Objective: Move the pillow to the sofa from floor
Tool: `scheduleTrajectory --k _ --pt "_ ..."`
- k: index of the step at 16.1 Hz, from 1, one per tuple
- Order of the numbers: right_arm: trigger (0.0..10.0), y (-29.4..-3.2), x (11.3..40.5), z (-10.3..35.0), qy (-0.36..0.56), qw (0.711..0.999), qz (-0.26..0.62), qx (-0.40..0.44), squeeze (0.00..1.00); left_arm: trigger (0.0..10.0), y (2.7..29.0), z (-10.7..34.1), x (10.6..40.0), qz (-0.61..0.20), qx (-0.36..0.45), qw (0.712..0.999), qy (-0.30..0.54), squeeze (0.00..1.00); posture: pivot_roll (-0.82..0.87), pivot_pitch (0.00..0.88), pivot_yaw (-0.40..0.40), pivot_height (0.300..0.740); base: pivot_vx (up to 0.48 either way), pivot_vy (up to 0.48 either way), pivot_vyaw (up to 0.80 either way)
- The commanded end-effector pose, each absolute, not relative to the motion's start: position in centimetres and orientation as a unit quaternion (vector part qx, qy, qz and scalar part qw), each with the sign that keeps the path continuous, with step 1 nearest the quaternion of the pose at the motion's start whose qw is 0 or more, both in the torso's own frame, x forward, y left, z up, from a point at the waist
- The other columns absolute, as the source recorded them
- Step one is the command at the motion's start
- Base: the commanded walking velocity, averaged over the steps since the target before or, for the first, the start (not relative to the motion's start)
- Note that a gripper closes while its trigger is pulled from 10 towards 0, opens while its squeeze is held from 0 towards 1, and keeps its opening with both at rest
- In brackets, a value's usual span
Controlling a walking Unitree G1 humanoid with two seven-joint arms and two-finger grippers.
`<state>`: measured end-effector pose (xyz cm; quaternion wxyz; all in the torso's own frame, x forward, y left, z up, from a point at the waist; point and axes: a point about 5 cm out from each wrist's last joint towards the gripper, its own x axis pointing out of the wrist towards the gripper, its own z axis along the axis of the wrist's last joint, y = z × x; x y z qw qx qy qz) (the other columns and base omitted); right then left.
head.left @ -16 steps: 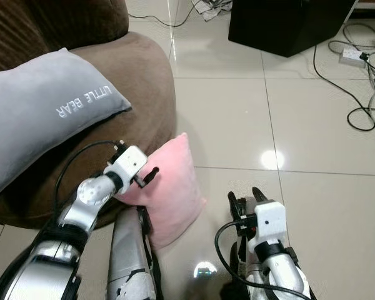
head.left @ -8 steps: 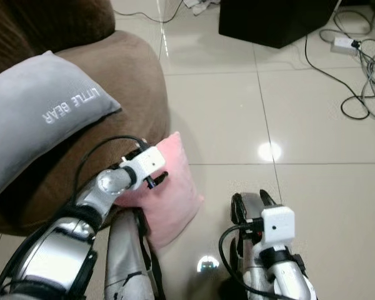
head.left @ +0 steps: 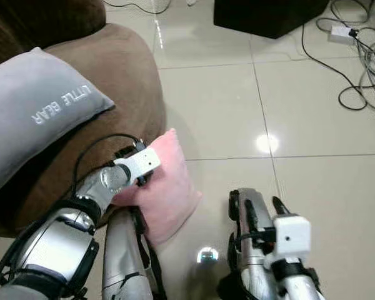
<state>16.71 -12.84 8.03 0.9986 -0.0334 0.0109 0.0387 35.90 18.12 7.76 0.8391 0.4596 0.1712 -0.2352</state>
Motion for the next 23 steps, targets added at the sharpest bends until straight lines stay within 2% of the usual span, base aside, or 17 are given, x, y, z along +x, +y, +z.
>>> scheduleTrajectory --k 1,6,11,12,15,20,23 --pt "10.0 -13.0 16.0 8.2 0.02 0.998 0.035 -0.039 0.0 10.0 18.5 7.0 35.5 -0.235 0.485 0.82 0.194 0.0 -0.27 0.323 0.09 0.513 0.0 0.0 0.0" --pt "10.0 -13.4 14.4 9.1 0.027 0.999 0.024 -0.041 0.0 10.0 17.2 6.3 35.4 -0.245 0.528 0.787 0.205 0.0 -0.34 0.356 0.083 0.513 0.0 0.0 0.0" --pt "10.0 -13.8 12.6 9.9 0.039 0.998 0.004 -0.045 0.0 10.0 16.7 6.0 35.4 -0.238 0.562 0.766 0.204 0.0 -0.4 0.379 0.079 0.513 0.0 0.0 0.0" --pt "10.0 -13.9 12.4 9.9 0.041 0.998 0.001 -0.046 0.0 10.0 16.7 6.0 35.4 -0.236 0.563 0.766 0.202 0.0 -0.41 0.381 0.077 0.513 0.0 0.0 0.0" --pt "10.0 -14.1 12.1 9.9 0.047 0.998 -0.008 -0.047 0.0 10.0 16.0 8.0 36.7 -0.222 0.539 0.794 0.176 0.0 -0.41 0.372 0.084 0.513 0.0 0.0 0.0" --pt "10.0 -13.9 12.7 9.9 0.045 0.998 -0.003 -0.044 0.0 10.0 15.9 9.0 37.2 -0.224 0.545 0.793 0.159 0.0 -0.38 0.364 0.084 0.513 0.0 0.0 0.0" --pt "10.0 -13.9 12.4 9.9 0.049 0.998 0.0 -0.045 0.0 10.0 16.4 9.4 37.6 -0.196 0.547 0.797 0.164 0.0 -0.39 0.369 0.079 0.513 0.0 0.0 0.0"
